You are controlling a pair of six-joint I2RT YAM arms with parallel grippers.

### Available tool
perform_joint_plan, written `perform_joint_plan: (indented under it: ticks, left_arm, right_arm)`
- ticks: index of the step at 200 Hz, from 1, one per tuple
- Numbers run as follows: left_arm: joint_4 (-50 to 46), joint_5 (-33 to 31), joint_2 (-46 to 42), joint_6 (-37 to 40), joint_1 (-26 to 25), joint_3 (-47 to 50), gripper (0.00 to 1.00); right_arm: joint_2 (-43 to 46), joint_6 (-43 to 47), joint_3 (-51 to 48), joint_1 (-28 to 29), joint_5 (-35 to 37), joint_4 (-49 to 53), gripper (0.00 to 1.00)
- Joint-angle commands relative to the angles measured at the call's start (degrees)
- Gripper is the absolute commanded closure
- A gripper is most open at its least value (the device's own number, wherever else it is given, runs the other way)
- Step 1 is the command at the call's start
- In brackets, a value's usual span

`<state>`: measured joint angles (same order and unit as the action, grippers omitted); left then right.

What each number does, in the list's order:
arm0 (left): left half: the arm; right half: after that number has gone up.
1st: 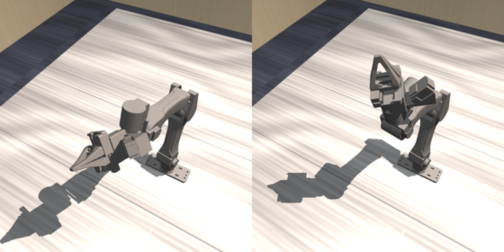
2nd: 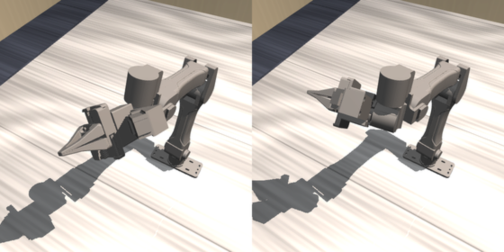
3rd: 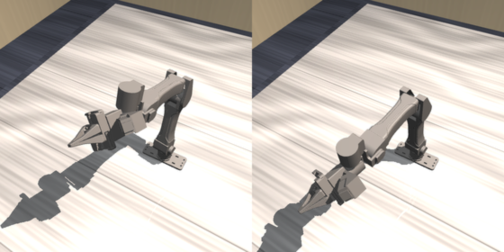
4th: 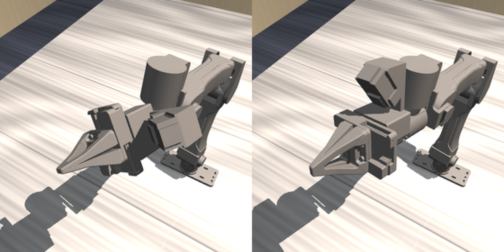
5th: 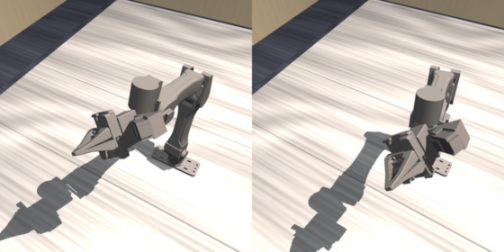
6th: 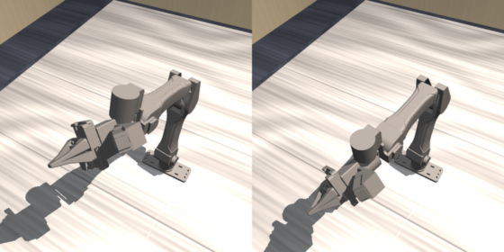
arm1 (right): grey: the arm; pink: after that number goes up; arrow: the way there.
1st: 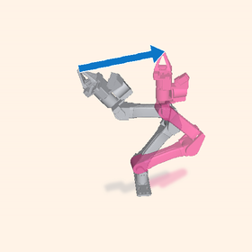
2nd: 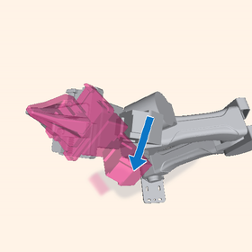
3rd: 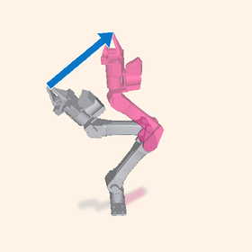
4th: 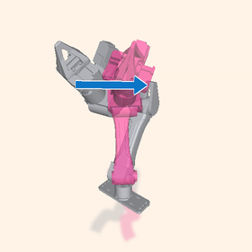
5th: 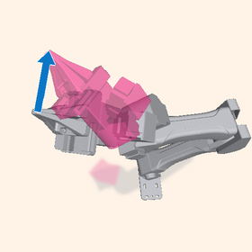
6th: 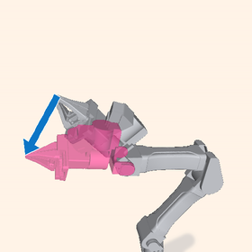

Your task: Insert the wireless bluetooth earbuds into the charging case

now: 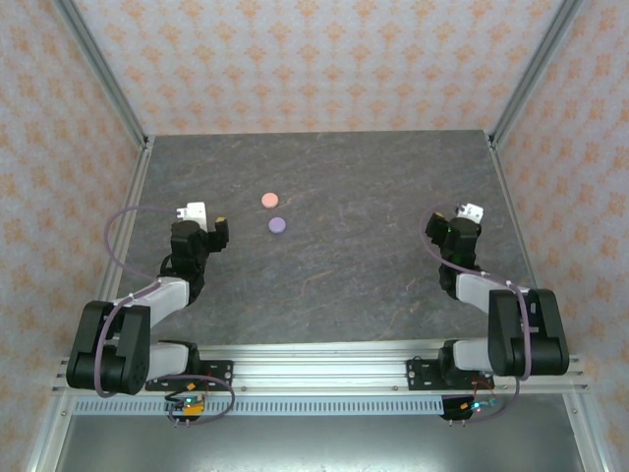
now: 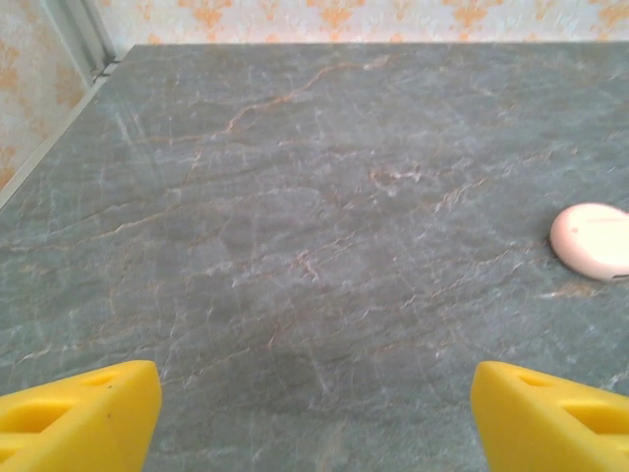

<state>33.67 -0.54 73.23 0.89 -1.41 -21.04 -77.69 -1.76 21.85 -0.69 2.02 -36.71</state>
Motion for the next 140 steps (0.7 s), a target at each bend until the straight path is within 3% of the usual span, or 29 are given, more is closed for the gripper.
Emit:
perform_joint_plan:
  ticks: [1, 74, 99, 113, 124, 129, 140]
  left_arm:
    - [7.4, 1.5, 2.4, -0.6, 0.8, 0.6, 0.18]
    - [15.5, 4.2, 12.0, -1.5, 2.7, 0.4, 0.18]
    - [11.8, 5.8, 12.1, -0.8, 2.7, -1.4, 0.17]
    - [10.2, 4.0, 12.3, -0.7, 2.0, -2.5, 0.13]
    - [9.3, 1.1, 12.5, -0.1, 0.7, -3.2, 0.1]
    - [8.9, 0.4, 12.4, 0.0, 0.4, -3.3, 0.01]
    - [9.1, 0.2, 12.5, 0.0, 0.3, -3.2, 0.0]
  right_arm:
    - [-4.1, 1.4, -0.2, -0.5, -2.2, -7.2, 0.25]
    - [-8.9, 2.3, 0.4, -0.6, -4.4, -10.4, 0.24]
    - [-9.0, 2.7, 1.1, -0.5, -4.8, -8.9, 0.14]
    - [-9.0, 2.8, 1.3, -0.5, -4.7, -8.8, 0.0]
    - [-9.1, 2.9, 1.5, -0.2, -4.4, -8.4, 0.01]
    - [-9.1, 3.1, 1.6, -0.1, -4.2, -8.2, 0.01]
    - [-9.2, 3.4, 1.9, 0.3, -3.7, -7.7, 0.01]
